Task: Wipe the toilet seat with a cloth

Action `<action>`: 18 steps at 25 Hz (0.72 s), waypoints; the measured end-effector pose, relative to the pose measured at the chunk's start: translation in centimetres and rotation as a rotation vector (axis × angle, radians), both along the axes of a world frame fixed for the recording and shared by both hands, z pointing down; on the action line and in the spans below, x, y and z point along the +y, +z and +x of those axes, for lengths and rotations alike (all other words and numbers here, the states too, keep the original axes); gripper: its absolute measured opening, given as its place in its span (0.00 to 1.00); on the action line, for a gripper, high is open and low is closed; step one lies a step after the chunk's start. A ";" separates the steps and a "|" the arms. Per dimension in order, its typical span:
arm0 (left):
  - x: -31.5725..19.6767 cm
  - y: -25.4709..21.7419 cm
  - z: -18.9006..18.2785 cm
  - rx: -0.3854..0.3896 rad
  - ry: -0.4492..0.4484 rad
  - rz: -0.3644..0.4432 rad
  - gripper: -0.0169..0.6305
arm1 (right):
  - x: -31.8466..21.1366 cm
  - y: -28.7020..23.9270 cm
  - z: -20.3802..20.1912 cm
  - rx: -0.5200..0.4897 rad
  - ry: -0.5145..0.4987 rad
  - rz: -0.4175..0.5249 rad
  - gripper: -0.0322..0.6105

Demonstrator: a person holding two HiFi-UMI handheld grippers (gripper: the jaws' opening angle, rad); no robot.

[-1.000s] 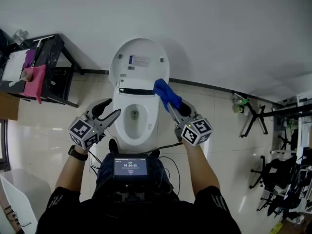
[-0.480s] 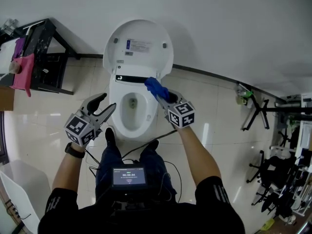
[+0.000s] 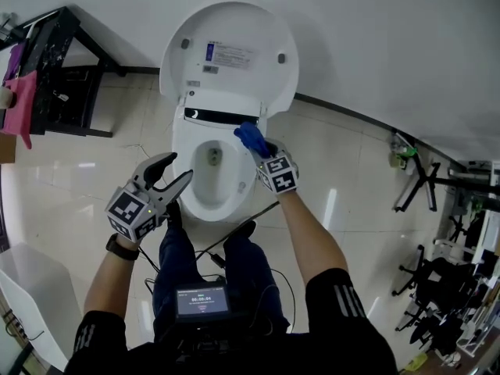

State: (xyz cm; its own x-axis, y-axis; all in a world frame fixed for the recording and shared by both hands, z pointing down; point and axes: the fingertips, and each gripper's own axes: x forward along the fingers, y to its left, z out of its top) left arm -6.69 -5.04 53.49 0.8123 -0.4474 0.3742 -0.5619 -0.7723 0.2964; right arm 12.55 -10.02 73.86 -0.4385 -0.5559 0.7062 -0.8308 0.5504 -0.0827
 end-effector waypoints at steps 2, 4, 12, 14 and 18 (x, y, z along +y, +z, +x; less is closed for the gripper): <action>-0.2 1.1 0.2 0.011 -0.024 -0.023 0.35 | -0.4 2.8 -0.1 0.048 -0.025 -0.028 0.25; -0.1 2.6 0.2 0.009 -0.024 -0.031 0.35 | -0.6 5.6 -0.4 0.103 -0.058 -0.050 0.25; -0.3 6.6 0.2 0.039 -0.076 -0.067 0.35 | 0.5 16.9 -0.9 0.288 -0.216 -0.136 0.25; -0.1 7.2 0.4 0.035 -0.078 -0.055 0.35 | 1.4 18.9 -1.1 0.312 -0.269 -0.167 0.25; 0.2 7.9 0.2 0.019 -0.079 -0.038 0.35 | 4.3 22.2 -1.1 0.383 -0.398 -0.242 0.25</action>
